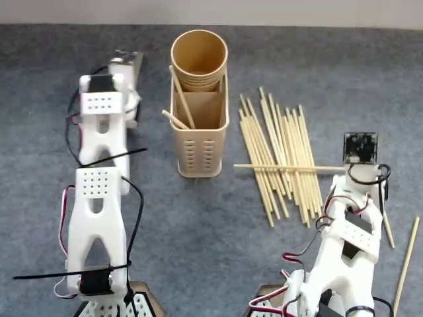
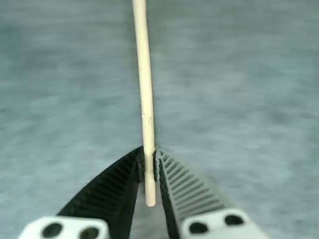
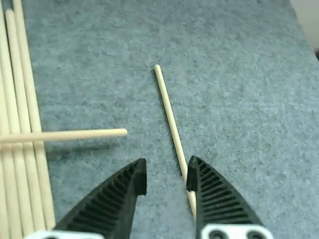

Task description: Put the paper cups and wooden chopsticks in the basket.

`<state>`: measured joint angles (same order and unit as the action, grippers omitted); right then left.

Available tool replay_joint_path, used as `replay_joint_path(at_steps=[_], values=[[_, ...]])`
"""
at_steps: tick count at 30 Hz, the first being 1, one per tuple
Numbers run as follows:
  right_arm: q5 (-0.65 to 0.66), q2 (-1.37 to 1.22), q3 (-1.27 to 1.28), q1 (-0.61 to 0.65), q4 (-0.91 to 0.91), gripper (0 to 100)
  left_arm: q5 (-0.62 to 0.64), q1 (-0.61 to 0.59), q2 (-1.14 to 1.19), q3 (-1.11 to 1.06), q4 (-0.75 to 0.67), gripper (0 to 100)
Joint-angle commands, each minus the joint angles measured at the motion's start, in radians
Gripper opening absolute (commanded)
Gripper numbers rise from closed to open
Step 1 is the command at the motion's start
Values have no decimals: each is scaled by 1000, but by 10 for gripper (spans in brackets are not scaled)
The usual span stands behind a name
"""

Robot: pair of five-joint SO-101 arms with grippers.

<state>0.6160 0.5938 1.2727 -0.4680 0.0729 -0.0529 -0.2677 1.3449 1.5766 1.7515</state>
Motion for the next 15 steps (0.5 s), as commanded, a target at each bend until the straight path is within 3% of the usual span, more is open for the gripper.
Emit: replay_joint_path(at_steps=[1, 8, 15], values=[[71, 21, 12, -58, -18, 146, -8, -90, -130, 25, 2, 3], [80, -4, 27, -193, -19, 146, -8, -114, -206, 22, 5, 3], [83, -263, -7, -262, -62, 146, -3, -107, -282, 24, 6, 3]])
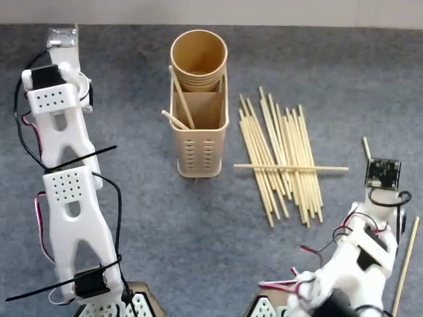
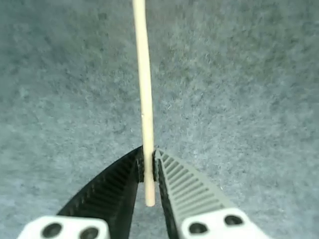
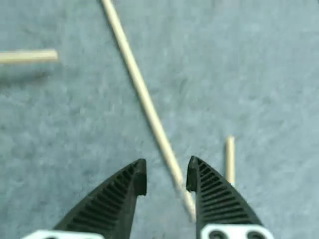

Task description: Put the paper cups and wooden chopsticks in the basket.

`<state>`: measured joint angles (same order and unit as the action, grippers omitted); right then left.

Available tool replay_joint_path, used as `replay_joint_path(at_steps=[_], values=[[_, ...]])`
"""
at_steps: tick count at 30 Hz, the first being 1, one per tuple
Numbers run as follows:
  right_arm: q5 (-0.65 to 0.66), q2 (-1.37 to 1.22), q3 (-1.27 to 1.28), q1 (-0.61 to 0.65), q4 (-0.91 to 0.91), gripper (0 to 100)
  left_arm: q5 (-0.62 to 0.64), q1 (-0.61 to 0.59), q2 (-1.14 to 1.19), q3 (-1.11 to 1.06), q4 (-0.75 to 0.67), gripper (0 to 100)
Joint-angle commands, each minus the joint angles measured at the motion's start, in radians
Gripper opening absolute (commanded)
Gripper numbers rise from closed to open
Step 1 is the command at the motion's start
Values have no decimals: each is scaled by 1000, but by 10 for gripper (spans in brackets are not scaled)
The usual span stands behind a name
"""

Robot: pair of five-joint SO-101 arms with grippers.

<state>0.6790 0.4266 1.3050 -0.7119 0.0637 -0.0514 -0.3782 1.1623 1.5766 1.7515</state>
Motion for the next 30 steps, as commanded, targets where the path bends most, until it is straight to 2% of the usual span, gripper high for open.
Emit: replay_joint_path(at_steps=[1, 8, 12, 19, 27, 30], values=[[20, -148, -53, -18, -97, 146, -5, 4, -119, 24, 6, 3], [12, -539, -113, -36, -430, 146, -5, -1, -268, 22, 6, 3], [11, -541, -111, -59, -559, 146, -5, 4, -292, -8, 6, 4], [14, -444, -120, -82, -478, 146, -3, -4, -340, -39, 5, 4], [18, -544, -122, -91, -426, 142, -3, -41, -443, -45, 5, 4], [20, -604, -122, -88, -430, 44, -3, -59, -478, -45, 5, 4]])
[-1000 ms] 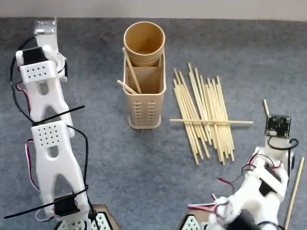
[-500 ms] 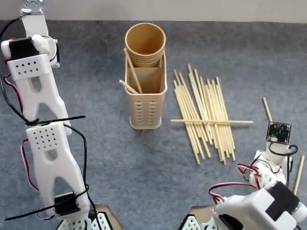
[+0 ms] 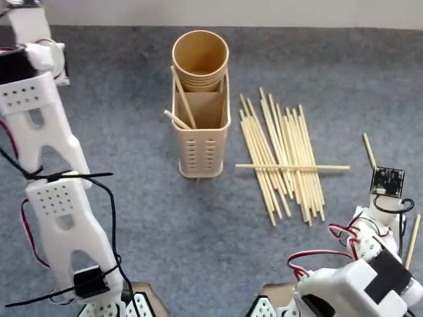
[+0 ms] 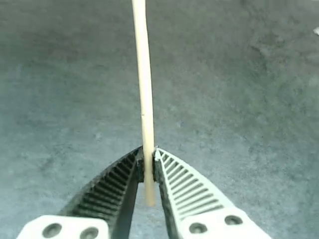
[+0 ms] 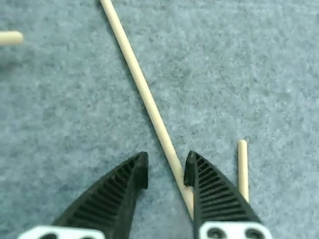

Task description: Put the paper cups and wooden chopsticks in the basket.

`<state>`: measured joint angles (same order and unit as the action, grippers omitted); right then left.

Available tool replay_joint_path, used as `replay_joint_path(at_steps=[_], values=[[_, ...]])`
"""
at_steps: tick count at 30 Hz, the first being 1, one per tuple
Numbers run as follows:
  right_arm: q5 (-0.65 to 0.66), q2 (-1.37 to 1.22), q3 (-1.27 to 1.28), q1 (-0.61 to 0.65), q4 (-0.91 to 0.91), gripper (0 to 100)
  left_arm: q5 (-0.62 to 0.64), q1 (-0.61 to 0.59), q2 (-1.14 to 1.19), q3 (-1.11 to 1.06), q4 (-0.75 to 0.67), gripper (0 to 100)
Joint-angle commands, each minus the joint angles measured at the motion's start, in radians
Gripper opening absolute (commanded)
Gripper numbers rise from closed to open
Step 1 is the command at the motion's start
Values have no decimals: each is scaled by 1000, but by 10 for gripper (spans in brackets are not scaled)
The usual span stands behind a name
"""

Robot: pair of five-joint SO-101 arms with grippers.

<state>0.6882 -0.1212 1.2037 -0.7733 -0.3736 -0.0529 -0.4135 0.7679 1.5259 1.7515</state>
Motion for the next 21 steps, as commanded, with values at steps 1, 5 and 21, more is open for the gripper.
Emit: replay_joint_path(at_steps=[1, 5, 21], values=[[11, -70, -21, -27, 7, 0, -2, -28, -93, 5, 5, 4], [9, -81, -19, -12, 7, 3, -2, -28, -114, 4, 6, 4], [-339, 786, -59, 260, 570, 5, 34, 114, -243, 5, 3, 4]])
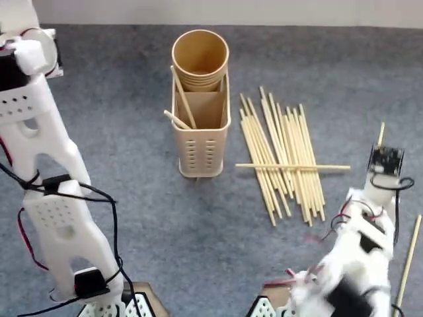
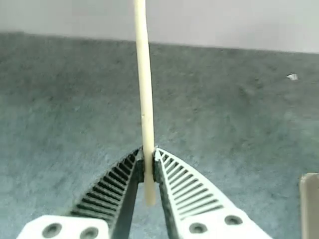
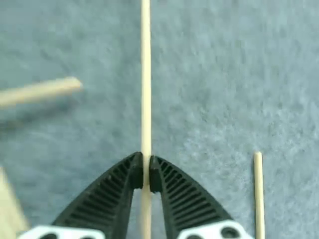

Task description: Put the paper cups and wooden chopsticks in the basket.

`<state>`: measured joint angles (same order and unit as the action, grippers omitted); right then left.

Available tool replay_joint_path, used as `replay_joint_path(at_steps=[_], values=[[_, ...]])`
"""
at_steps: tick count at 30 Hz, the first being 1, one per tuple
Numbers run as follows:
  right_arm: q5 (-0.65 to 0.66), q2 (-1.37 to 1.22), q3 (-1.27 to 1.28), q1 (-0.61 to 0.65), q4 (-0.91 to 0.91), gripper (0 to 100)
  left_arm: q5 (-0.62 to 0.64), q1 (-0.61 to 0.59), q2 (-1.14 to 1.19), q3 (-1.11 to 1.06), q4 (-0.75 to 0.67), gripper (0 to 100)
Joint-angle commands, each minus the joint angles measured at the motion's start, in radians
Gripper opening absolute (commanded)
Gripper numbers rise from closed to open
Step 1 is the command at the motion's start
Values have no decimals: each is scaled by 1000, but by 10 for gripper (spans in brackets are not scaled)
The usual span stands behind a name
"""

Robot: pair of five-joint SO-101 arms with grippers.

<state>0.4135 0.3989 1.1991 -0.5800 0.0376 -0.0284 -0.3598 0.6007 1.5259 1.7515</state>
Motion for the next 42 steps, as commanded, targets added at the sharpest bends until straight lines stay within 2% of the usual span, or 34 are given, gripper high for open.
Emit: replay_joint_path(at_steps=[1, 5, 8, 15, 18, 21, 31, 34, 36, 39, 42], values=[[-84, 337, -73, 97, 209, 5, 9, 82, -87, 5, 3, 4], [-152, 558, -191, 232, 403, 5, 9, 189, -142, 5, 3, 5], [-226, 608, -323, 314, 492, 5, 9, 288, -179, 5, 3, 5], [-470, 575, -545, 446, 504, 5, 9, 591, -260, 5, 2, 5], [-520, 590, -596, 496, 507, 5, 9, 688, -257, 4, 8, 5], [-526, 621, -604, 555, 507, 5, 9, 736, -236, 4, 5, 5], [-519, 636, -673, 757, 472, 5, 5, 740, -220, 13, 15, 4], [-493, 634, -728, 785, 545, 5, 2, 682, -308, -25, 25, 3], [-433, 608, -816, 812, 704, 5, 9, 611, -403, -136, 25, 3], [-381, 493, -1018, 855, 967, 5, 20, 515, -570, -492, 21, 3], [-371, 357, -1216, 868, 1061, 5, 20, 478, -713, -777, 21, 3]])
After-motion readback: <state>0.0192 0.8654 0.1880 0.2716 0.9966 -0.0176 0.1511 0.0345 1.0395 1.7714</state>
